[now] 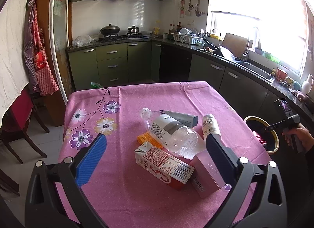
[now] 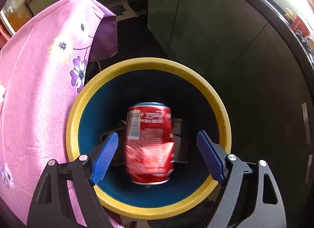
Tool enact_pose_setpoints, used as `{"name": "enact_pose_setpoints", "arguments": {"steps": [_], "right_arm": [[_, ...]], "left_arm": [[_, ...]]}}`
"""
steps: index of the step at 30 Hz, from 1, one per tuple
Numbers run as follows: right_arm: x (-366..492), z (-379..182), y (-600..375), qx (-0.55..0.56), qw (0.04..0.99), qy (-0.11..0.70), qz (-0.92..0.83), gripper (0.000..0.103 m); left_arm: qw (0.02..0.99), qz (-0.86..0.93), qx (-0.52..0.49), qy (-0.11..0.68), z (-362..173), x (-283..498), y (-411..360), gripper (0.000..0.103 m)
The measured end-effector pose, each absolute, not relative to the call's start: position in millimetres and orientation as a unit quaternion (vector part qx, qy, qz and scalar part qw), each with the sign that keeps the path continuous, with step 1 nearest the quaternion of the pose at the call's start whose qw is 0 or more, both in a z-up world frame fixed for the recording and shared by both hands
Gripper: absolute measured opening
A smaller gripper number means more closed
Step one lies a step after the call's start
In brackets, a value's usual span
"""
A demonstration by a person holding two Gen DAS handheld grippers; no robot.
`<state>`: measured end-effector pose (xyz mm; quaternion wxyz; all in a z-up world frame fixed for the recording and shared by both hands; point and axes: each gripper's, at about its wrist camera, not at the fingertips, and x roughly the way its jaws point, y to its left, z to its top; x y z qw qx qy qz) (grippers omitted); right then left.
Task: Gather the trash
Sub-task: 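Open the right gripper to drop the can into the bin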
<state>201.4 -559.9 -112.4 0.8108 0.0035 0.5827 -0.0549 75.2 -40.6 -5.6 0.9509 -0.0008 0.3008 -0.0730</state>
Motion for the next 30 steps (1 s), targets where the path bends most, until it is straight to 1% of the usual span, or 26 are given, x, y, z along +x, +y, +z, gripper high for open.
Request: {"name": "enact_pose_setpoints", "arguments": {"steps": [8, 14, 23, 30], "right_arm": [[147, -80, -539, 0.008, 0.849, 0.527, -0.033, 0.082], [114, -66, -515, 0.000, 0.863, 0.505, -0.013, 0.082], [102, -60, -495, -0.016, 0.870, 0.492, 0.005, 0.082], [103, -63, -496, -0.015, 0.870, 0.492, 0.009, 0.082]], "left_arm": [[0.941, -0.094, -0.014, 0.326, -18, 71, -63, 0.096], [0.936, -0.105, 0.015, 0.337, -32, 64, -92, 0.097], [0.930, -0.042, -0.021, 0.365, -40, 83, -62, 0.096], [0.928, -0.075, -0.015, 0.364, -32, 81, -84, 0.096]]}}
